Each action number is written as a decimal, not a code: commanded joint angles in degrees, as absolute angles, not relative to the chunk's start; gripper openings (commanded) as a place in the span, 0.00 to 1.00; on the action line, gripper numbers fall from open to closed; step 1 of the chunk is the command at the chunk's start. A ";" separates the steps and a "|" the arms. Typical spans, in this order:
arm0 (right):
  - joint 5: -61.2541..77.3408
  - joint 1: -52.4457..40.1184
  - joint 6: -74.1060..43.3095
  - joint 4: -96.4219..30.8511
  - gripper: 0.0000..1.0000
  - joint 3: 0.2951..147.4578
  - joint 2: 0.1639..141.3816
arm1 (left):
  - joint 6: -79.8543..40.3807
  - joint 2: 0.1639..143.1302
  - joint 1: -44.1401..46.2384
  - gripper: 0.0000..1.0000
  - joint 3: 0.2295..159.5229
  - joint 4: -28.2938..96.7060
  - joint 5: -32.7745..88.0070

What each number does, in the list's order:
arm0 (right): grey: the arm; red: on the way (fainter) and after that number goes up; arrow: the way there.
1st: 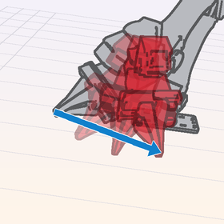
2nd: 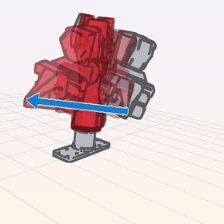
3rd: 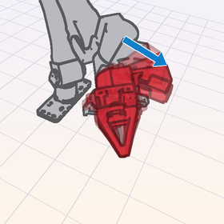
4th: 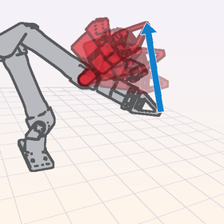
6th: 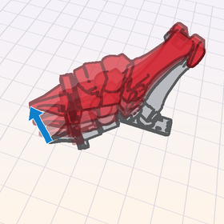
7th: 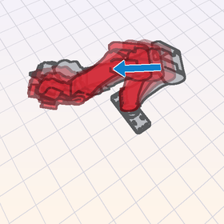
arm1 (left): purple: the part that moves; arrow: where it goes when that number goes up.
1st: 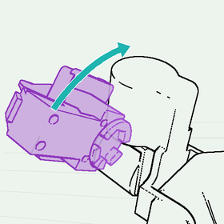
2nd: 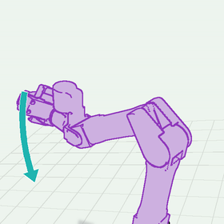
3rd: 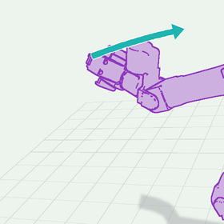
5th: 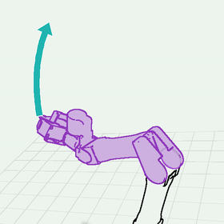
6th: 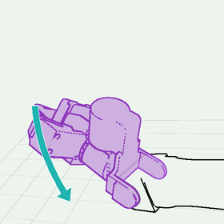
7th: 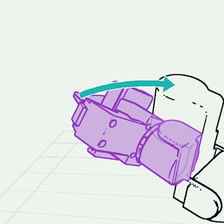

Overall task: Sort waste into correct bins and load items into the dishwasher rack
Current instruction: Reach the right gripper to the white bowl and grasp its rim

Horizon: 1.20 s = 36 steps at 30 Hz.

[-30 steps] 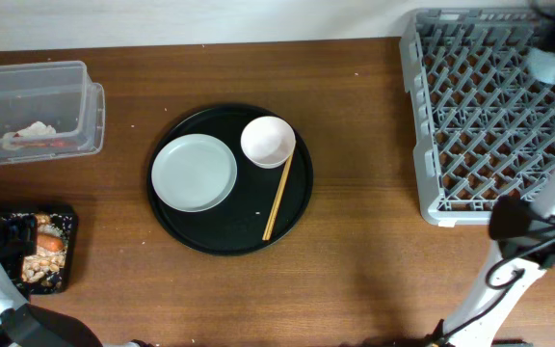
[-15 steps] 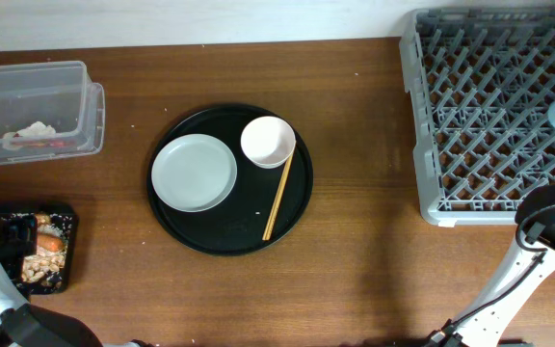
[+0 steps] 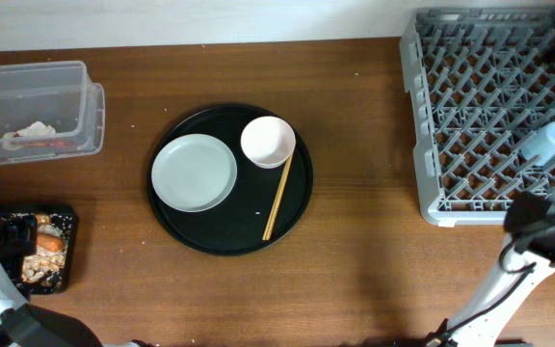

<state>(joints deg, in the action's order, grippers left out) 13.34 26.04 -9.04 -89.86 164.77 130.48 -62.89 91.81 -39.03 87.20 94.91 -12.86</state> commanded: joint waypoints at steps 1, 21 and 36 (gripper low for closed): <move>24.38 14.48 -11.20 -91.09 0.61 165.31 126.69 | -63.81 91.00 -39.16 0.99 87.33 95.00 -13.26; -10.52 -40.12 -21.56 -80.64 0.51 165.18 158.06 | -63.81 91.00 -39.16 0.99 87.33 94.98 -13.26; -11.42 -39.94 -22.98 -77.38 0.15 165.16 162.36 | -63.81 91.00 -39.16 0.99 87.33 95.00 -13.26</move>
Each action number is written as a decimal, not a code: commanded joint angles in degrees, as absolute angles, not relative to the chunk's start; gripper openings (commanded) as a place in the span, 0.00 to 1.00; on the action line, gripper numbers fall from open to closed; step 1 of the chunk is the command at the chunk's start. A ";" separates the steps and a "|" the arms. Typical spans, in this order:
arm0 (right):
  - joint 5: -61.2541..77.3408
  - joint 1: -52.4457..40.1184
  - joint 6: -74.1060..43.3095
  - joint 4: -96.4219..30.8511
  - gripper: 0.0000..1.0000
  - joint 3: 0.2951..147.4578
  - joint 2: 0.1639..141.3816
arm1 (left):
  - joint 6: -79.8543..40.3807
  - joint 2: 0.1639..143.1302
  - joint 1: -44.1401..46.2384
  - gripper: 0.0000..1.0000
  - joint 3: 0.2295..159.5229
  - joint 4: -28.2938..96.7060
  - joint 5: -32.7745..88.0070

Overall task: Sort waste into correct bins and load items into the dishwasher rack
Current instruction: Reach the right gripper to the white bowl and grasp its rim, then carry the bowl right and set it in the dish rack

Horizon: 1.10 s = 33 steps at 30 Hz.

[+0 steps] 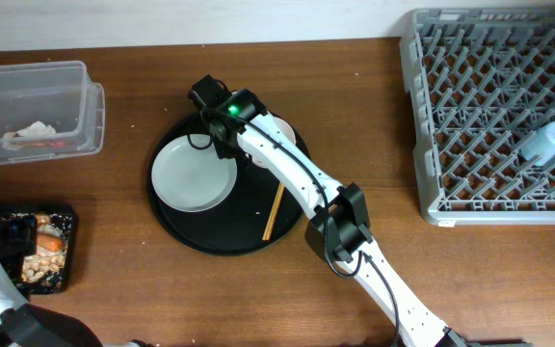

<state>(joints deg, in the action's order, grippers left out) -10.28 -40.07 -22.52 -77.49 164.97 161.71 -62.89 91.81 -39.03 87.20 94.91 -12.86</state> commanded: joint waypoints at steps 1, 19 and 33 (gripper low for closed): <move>-11.40 -39.94 -22.98 -77.71 0.09 165.51 162.06 | -63.81 91.00 -39.16 0.99 87.33 95.00 -13.26; 43.11 9.69 0.49 -97.10 0.04 178.58 133.49 | -63.81 91.00 -39.16 0.99 87.33 94.98 -13.26; 85.10 35.07 8.40 -51.90 0.04 132.92 139.26 | -63.81 91.00 -39.16 0.99 87.33 94.98 -13.26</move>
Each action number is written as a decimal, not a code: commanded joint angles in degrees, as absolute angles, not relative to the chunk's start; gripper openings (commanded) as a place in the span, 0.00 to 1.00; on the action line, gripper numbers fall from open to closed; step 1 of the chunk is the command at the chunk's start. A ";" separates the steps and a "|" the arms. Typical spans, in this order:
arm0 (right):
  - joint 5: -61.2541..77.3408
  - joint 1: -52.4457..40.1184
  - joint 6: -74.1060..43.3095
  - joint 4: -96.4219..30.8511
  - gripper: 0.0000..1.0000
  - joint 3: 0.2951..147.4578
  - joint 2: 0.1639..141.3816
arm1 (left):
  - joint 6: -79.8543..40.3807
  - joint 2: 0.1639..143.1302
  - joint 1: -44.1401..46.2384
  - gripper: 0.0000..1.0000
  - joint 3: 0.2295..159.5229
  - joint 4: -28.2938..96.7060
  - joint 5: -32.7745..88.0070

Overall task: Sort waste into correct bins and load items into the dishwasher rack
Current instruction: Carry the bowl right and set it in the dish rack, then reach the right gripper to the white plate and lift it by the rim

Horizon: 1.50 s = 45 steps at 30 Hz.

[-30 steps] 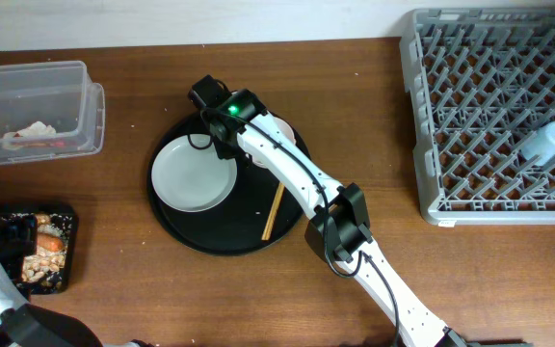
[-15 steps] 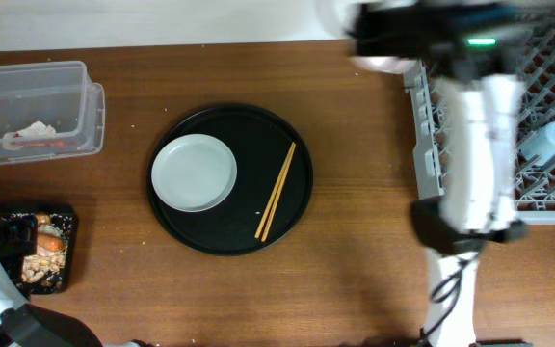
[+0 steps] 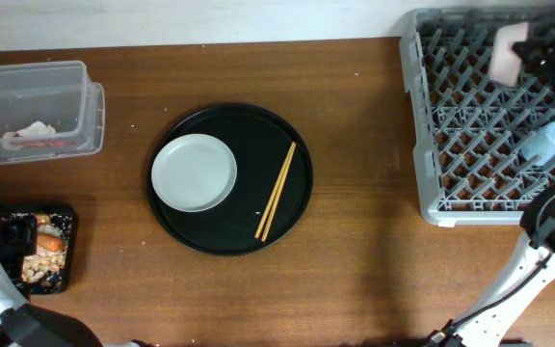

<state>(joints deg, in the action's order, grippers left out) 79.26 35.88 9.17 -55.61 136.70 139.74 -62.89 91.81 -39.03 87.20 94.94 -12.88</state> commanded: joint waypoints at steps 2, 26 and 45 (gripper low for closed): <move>85.08 34.76 5.30 -47.92 0.04 129.34 139.26 | -63.81 91.00 -39.16 0.99 87.33 95.00 -13.26; 24.77 39.16 -10.83 -76.25 0.15 148.86 138.87 | -63.81 91.00 -39.16 0.99 87.33 94.98 -13.26; 5.34 -19.55 -20.25 -94.37 0.98 167.11 124.05 | -63.81 91.00 -39.16 0.99 87.33 94.98 -13.26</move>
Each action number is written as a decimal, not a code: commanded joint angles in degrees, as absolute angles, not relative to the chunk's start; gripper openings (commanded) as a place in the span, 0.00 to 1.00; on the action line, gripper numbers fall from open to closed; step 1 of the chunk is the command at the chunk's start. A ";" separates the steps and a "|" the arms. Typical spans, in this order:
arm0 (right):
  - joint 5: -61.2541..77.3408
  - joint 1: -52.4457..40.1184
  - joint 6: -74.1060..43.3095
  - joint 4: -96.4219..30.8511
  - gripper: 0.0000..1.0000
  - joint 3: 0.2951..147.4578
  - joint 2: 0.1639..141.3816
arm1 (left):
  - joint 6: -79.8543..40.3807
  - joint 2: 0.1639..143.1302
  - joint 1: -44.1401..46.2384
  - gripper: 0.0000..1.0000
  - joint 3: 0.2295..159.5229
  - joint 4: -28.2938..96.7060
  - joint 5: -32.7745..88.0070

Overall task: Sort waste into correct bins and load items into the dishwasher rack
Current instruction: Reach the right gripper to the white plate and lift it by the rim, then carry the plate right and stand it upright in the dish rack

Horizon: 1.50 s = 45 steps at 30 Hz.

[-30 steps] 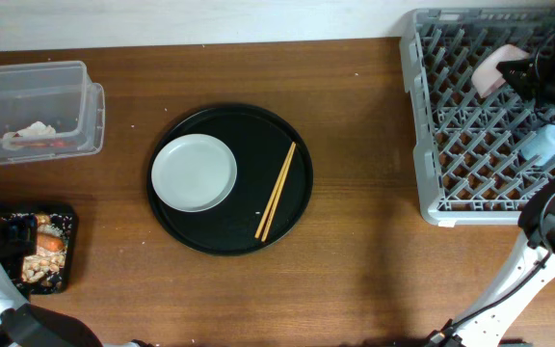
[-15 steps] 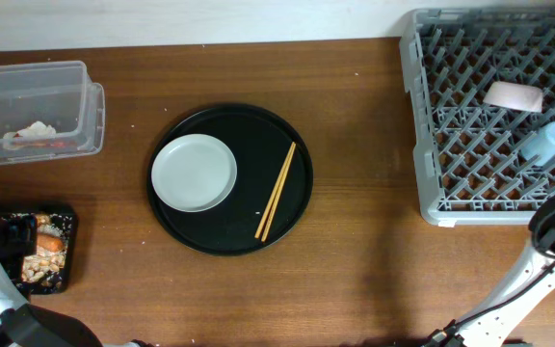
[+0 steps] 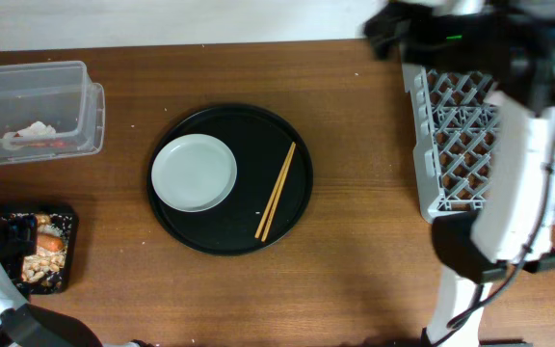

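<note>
A white plate [image 3: 194, 172] and a pair of wooden chopsticks [image 3: 276, 191] lie on the round black tray [image 3: 222, 236]. The grey dishwasher rack [image 3: 459, 145] stands at the far right, largely covered by my right arm. My right gripper [image 3: 382, 31] shows as a dark blur just beyond the rack's far left corner, and its jaws cannot be made out. No bowl or cup shows in the rack under the arm. My left gripper [image 3: 15, 231] sits at the black food box [image 3: 44, 253]; its state is unclear.
A clear plastic bin [image 3: 32, 111] holding crumpled waste stands at the far left. The black box below it holds food scraps. Brown table [image 3: 355, 241] lies between tray and rack. My right arm's white links rise along the rack's front left corner.
My right gripper was over the rack's far part with the white bowl in it. Now the arm stretches across the rack and its gripper is past the far left corner; the bowl is not visible.
The white bowl first stood on the tray beside the plate, with the chopsticks leaning on it and my right arm by the rack. Then my right gripper was at the bowl. Then the bowl was over the rack and the chopsticks lay flat. The left arm never moved.
</note>
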<state>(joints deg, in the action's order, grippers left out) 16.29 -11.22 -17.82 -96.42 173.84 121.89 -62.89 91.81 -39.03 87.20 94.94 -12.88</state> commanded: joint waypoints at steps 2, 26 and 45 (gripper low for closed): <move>5.30 -24.77 -20.23 -90.08 0.98 159.48 125.34 | -63.79 91.00 -39.16 0.99 87.33 95.00 -13.26; 3.84 -40.93 -34.70 -41.28 0.55 109.12 136.09 | -63.81 91.00 -39.16 0.99 87.33 95.00 -13.26; 5.74 -15.77 -21.45 -79.59 0.04 153.84 131.26 | -63.81 91.00 -39.16 0.99 87.33 95.00 -13.26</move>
<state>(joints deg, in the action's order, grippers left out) 5.41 -24.16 -27.20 -73.84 142.32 134.82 -62.89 91.81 -39.03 87.20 94.91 -12.88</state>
